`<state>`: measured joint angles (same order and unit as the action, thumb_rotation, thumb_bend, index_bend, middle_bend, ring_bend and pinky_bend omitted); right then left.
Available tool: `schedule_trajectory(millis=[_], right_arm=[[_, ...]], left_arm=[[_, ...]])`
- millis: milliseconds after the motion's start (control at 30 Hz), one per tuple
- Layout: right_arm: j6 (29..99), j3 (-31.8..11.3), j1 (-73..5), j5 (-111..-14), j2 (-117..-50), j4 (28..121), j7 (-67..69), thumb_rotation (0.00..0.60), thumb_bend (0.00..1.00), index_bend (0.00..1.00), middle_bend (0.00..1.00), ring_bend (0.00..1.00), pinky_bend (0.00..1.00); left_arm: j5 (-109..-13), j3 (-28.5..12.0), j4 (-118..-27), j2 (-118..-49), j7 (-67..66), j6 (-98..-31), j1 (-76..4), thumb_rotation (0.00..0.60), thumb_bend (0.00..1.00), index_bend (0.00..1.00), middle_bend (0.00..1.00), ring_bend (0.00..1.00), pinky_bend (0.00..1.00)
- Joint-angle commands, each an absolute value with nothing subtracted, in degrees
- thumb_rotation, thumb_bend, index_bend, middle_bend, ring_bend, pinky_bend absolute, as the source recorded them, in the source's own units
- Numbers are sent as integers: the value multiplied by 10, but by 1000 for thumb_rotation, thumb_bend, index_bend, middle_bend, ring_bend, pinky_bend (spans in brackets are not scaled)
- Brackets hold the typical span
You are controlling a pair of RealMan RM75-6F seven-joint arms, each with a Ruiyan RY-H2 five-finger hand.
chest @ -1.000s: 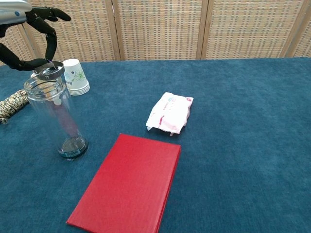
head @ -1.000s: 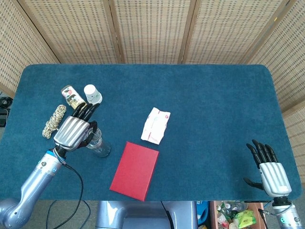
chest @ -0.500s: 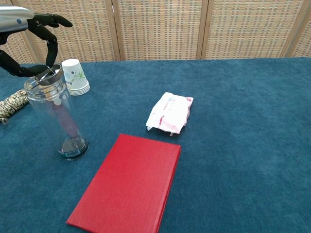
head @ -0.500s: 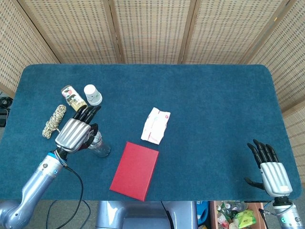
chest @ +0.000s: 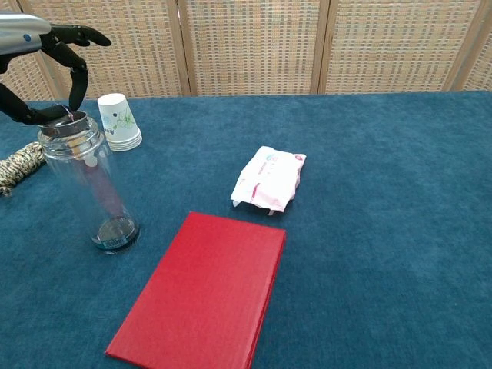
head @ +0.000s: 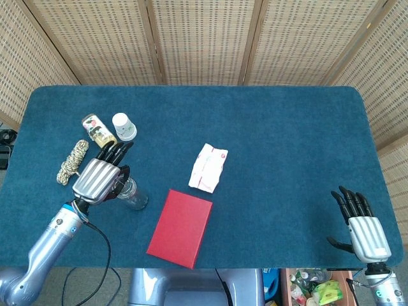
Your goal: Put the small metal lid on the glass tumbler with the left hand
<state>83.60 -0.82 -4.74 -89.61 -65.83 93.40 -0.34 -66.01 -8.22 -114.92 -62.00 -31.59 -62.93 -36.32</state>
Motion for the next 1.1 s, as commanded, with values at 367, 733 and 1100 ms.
schedule_trajectory(millis=[367, 733, 1100], right_arm=[[836, -8, -48, -896, -659, 934, -3, 600, 0, 0, 0, 0, 0], [837, -9, -47, -896, -659, 933, -2, 600, 0, 0, 0, 0, 0], [837, -9, -47, -897, -659, 933, -2, 600, 0, 0, 0, 0, 0]], left_arm=[[-658, -74, -1145, -621, -319, -631, -365, 600, 479, 581, 0, 0, 0], [-655, -71, -1143, -623, -327, -634, -367, 600, 479, 345, 0, 0, 0], [-654, -68, -1143, -624, -337, -644, -367, 600, 465, 280, 0, 0, 0]])
